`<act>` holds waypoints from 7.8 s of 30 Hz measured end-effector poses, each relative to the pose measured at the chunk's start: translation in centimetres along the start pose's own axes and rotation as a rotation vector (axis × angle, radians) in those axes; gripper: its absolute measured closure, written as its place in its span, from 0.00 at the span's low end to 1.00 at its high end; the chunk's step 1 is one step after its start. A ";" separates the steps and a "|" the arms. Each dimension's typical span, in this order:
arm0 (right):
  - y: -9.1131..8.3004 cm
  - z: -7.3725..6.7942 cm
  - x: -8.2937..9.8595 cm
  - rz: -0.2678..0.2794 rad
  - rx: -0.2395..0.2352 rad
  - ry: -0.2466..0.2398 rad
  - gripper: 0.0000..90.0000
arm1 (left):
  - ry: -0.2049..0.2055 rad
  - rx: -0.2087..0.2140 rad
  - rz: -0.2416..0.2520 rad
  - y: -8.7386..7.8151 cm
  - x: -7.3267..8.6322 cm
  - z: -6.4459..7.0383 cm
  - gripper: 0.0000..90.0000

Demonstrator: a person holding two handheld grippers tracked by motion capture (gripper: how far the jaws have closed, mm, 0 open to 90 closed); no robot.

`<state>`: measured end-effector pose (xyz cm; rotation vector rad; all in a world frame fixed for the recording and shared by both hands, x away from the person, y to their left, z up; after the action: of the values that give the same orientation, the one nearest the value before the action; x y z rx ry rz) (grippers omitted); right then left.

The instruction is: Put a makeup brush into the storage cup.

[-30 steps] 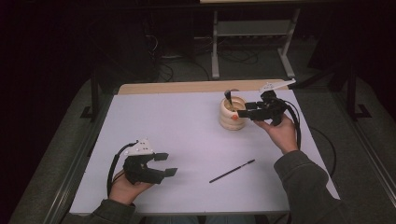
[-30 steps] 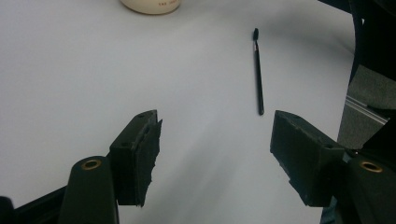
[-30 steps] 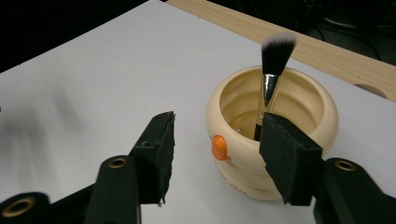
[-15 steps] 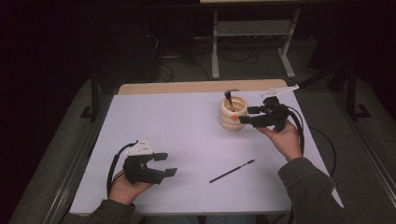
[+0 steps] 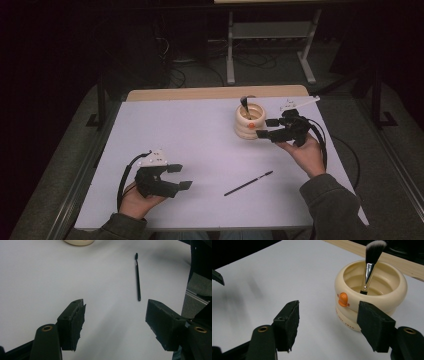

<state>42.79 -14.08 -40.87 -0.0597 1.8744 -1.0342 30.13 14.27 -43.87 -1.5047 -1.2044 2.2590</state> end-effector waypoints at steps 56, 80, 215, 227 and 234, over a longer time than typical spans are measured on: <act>-0.7 -3.6 3.8 0.008 -0.002 -0.045 0.29 | 0.159 0.067 -0.217 8.8 -5.1 5.2 0.50; -0.3 -3.5 4.4 -0.001 -0.002 -0.039 0.30 | 0.171 0.049 -0.357 13.5 -5.0 6.1 0.69; 1.2 -4.7 5.2 -0.055 -0.097 -0.054 0.37 | 0.142 -0.011 -0.459 13.4 -4.4 4.1 0.96; 1.5 -6.9 4.3 -0.038 -0.146 -0.055 0.36 | 0.092 -0.010 -0.354 9.3 -4.9 2.4 0.96; 1.5 -7.7 4.0 -0.033 -0.163 -0.052 0.37 | 0.070 -0.036 -0.297 7.0 -5.1 1.3 0.96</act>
<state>35.31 -10.07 -43.33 -0.2118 1.9119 -0.8922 33.45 6.22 -44.99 -1.3041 -1.3531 1.9863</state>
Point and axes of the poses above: each handheld gripper's, and its own axes: y roughly forward along the jaws, x roughly out of its underside, z roughly to its right, the point moved 9 cm from there along y, roughly forward along the jaws, and after that the axes turned 8 degrees about -z, right-handed, at the moved point
